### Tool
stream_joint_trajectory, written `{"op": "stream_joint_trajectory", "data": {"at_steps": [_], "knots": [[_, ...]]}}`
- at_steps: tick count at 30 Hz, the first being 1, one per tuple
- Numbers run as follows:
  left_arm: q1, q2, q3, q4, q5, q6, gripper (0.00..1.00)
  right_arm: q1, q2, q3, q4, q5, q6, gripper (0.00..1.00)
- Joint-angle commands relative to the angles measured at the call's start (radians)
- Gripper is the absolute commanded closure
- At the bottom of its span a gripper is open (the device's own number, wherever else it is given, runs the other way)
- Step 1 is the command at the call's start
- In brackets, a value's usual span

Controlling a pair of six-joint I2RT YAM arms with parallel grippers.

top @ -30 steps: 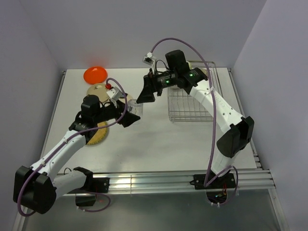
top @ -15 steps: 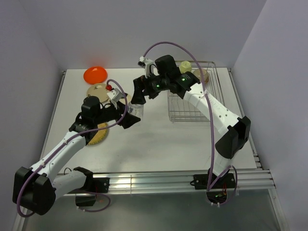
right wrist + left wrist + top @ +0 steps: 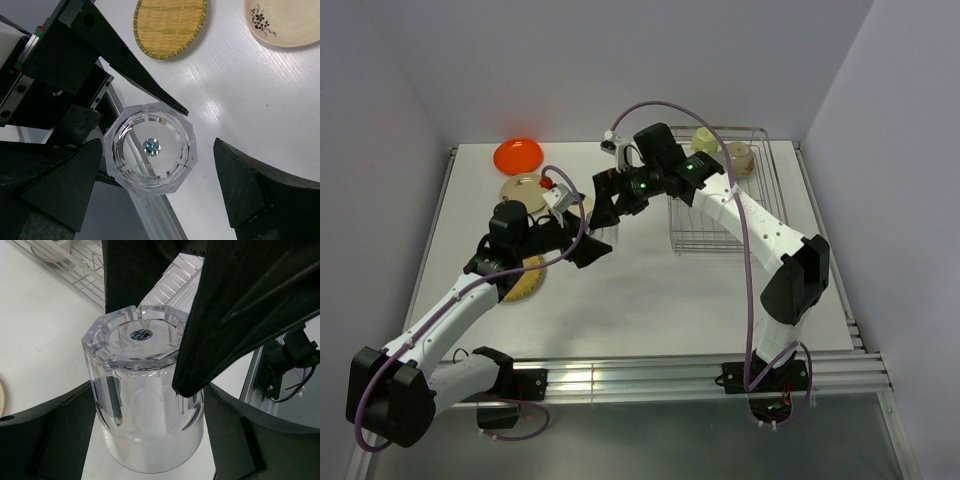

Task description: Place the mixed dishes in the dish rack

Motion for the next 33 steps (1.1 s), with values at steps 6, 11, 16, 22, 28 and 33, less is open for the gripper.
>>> {"op": "stream_joint_trajectory", "data": {"at_steps": [6,11,16,22,28,33], "knots": [[-0.005,-0.002,0.022,0.092,0.023,-0.012,0.9,0.019,0.013,0.012,-0.032,-0.043,-0.012,0.08],[-0.005,0.007,0.024,0.098,0.017,-0.014,0.9,0.02,0.028,0.017,-0.043,-0.064,-0.021,0.28],[-0.005,0.013,0.021,0.11,0.02,-0.023,0.87,0.017,0.03,0.023,-0.04,-0.101,-0.047,0.67],[-0.005,-0.011,-0.002,0.124,-0.016,-0.035,0.38,-0.015,0.033,0.034,0.0,-0.122,-0.075,0.91],[-0.005,-0.079,-0.031,0.096,-0.078,-0.012,0.05,-0.082,0.041,0.042,0.032,-0.119,-0.127,0.98],[-0.003,-0.111,-0.03,0.049,-0.143,0.011,0.02,-0.151,0.028,0.034,0.057,-0.116,-0.175,1.0]]}}
